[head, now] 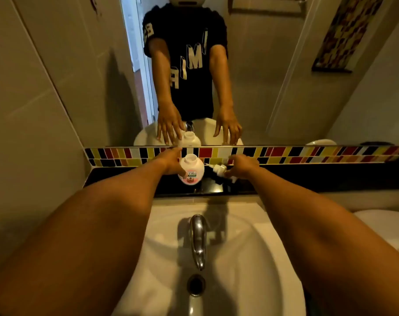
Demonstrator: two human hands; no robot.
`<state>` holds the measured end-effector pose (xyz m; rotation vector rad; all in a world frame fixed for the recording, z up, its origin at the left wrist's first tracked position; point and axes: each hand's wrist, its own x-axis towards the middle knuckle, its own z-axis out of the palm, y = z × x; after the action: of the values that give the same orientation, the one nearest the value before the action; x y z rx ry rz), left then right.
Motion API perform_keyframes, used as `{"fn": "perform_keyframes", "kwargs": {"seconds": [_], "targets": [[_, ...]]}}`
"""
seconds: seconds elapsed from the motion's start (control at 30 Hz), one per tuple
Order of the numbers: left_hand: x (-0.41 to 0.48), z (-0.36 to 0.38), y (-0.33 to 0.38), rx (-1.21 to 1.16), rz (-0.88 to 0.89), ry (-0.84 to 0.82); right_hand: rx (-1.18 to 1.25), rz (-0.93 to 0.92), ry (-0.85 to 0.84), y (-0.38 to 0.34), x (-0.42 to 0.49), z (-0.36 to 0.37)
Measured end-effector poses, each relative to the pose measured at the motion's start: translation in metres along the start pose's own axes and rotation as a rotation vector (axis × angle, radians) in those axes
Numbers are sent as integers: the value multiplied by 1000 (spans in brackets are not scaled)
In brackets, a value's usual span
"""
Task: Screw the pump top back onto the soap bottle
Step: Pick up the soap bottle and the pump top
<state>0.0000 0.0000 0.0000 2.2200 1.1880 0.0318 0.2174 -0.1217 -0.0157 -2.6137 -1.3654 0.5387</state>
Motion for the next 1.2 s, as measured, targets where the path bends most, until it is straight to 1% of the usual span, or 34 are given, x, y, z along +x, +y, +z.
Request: {"fn": "perform_keyframes", "kwargs": {"seconds": [0.1, 0.2, 0.27, 0.53, 0.67, 0.77, 0.93, 1.07, 1.2], "targets": [[9, 15, -10, -117, -19, 14, 117, 40, 27, 11, 7, 16], [16, 31, -18, -252, -54, 32, 148, 46, 53, 19, 9, 34], [21, 39, -20, -334, -35, 42, 163, 26, 85, 21, 9, 42], [36, 60, -30, -533, -21, 62, 316, 49, 221, 18, 21, 65], [39, 63, -33, -605, -29, 52, 372, 50, 251, 18, 20, 70], [41, 65, -33, -616, -39, 52, 407, 54, 253, 17, 20, 70], [40, 59, -33, -587, -47, 40, 488, 82, 202, 15, 21, 66], [37, 48, -34, -533, -45, 28, 539, 105, 173, 21, 25, 66], [35, 35, -35, -444, -38, 7, 568, 71, 170, 22, 25, 59]]}}
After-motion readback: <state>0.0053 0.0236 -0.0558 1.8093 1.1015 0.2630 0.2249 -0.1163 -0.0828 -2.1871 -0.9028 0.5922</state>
